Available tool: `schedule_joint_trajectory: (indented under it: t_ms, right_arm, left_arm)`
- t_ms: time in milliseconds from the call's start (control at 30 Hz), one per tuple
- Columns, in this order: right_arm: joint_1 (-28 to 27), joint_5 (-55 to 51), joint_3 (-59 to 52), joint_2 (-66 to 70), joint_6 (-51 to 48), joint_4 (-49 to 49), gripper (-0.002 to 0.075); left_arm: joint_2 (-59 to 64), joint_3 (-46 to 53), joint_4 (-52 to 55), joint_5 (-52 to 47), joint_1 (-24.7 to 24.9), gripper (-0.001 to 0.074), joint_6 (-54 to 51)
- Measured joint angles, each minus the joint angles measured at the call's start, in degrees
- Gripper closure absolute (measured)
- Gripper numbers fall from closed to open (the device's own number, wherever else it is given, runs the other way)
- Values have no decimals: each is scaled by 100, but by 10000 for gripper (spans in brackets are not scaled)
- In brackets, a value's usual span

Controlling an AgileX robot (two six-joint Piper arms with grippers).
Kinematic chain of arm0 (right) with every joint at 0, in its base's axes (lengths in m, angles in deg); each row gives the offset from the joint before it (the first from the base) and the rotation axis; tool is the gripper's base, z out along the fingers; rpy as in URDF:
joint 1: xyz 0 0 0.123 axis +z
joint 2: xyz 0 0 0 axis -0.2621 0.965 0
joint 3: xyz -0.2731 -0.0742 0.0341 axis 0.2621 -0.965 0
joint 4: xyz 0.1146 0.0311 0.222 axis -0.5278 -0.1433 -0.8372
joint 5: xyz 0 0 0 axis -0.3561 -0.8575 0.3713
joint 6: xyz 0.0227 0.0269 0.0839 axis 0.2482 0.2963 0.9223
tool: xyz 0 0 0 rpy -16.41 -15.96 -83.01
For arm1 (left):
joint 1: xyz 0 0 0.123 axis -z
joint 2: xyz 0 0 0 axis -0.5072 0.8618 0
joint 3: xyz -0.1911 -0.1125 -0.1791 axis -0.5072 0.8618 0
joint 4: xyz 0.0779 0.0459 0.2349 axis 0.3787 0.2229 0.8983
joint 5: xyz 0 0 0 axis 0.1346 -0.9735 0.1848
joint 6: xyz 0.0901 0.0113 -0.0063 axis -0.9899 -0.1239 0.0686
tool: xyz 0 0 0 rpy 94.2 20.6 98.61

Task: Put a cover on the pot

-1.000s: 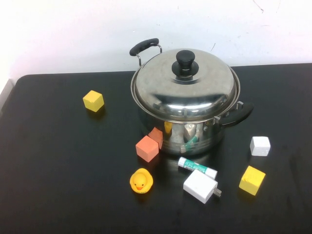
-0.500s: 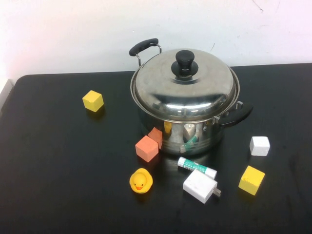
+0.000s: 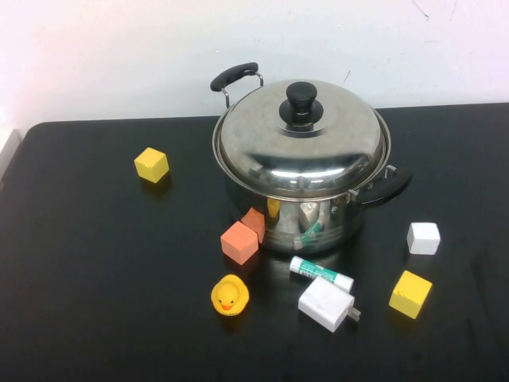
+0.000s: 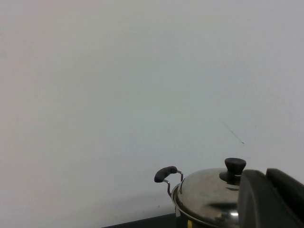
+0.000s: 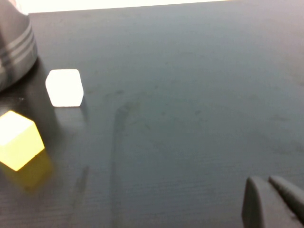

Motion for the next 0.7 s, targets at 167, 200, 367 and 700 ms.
schedule_joint_trajectory:
  t_ms: [167, 200, 367, 700]
  right_arm:
    - [0, 0, 0, 0, 0, 0, 728]
    - [0, 0, 0, 0, 0, 0, 728]
    - [0, 0, 0, 0, 0, 0, 728]
    - [0, 0, 0, 0, 0, 0, 728]
  left_arm:
    - [0, 8, 0, 0, 0, 736, 0]
    - [0, 8, 0, 0, 0, 736, -12]
    - [0, 45, -1011, -36, -152, 736, -100]
    - [-24, 344, -6476, -965, -1617, 736, -3705]
